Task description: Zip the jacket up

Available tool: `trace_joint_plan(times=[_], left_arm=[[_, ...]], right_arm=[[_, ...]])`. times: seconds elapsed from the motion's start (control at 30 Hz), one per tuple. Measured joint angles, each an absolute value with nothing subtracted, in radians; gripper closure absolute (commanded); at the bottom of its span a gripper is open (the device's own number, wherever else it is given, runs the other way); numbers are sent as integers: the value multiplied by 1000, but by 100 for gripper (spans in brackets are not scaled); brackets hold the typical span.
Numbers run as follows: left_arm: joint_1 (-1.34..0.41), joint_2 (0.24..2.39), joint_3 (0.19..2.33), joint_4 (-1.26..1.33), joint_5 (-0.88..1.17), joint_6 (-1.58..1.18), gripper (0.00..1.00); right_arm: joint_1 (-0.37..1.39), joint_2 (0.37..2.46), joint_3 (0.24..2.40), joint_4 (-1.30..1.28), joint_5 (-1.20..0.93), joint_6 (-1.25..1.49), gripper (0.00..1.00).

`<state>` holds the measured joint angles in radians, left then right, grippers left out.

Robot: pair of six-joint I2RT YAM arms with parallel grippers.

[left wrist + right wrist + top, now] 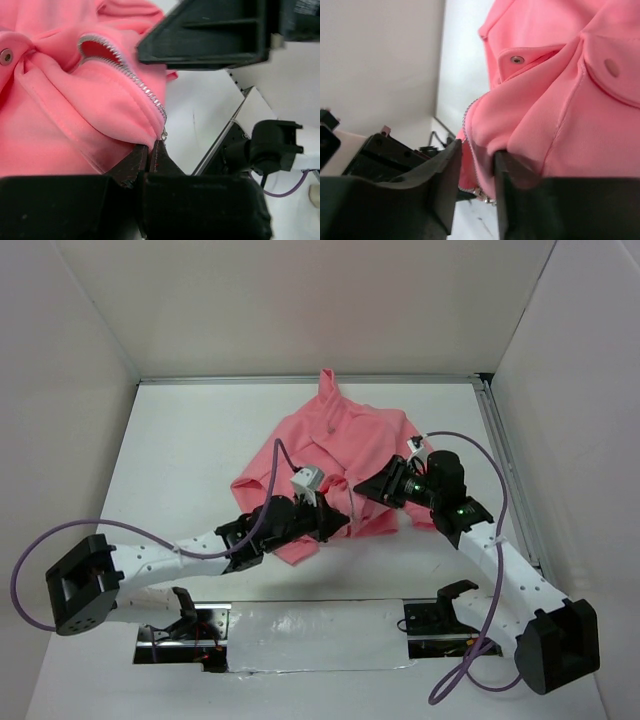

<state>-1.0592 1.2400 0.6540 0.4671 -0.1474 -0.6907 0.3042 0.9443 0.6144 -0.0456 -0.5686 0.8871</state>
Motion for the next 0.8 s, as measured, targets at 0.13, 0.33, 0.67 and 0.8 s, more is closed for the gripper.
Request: trace_joint_plan(times=[0.13,0.33,0.67,0.8], left_arm=[[-982,1320,729,355,-64,-748,100],[-913,1348,779,260,22,-846,100],[-910,1348,810,133,51,-939,100],[-908,1343,813,113,52,-968,100]], right_arm=[[306,953,623,-97,-493,815,39],[323,899,629,-210,-356,751,9],[553,639,615,-389,-143,672,13],[712,619,559,-383,-90,683,16]])
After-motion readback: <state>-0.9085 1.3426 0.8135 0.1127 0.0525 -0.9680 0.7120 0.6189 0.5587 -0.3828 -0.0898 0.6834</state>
